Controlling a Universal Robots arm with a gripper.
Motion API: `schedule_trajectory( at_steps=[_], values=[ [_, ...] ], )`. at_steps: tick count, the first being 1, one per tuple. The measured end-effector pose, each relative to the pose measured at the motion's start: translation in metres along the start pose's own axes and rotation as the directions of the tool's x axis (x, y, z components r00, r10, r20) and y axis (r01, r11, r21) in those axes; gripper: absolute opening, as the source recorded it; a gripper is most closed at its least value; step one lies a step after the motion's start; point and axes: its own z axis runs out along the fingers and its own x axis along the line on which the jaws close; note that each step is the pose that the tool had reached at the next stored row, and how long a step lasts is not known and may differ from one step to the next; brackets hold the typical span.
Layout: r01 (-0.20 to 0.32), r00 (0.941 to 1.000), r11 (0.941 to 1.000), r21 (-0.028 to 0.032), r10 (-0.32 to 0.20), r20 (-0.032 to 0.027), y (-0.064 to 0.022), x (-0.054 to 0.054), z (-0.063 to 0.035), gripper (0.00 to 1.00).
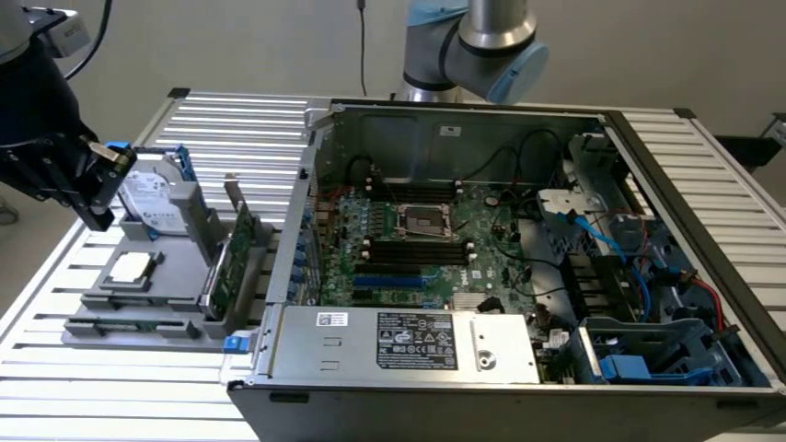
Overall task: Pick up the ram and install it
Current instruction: 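Pick up the ram and move it above insertion slot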
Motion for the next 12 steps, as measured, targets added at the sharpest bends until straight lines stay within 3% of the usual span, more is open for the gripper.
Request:
schedule_trajectory(
  at_steps=[5, 6, 12],
  values=[
    [0.002, 1.0, 1.0, -0.0001, -0.002, -0.0003, -0.0005, 0.0006, 0.0001, 0.11],
    [0.012, 0.9999, 0.9999, -0.0023, -0.012, 0.0004, -0.0007, 0.0008, 0.0013, 0.11],
    [0.119, 0.9929, 0.9929, 0.0003, -0.119, -0.0034, -0.0008, 0.0006, 0.0065, 0.11]
  ],
)
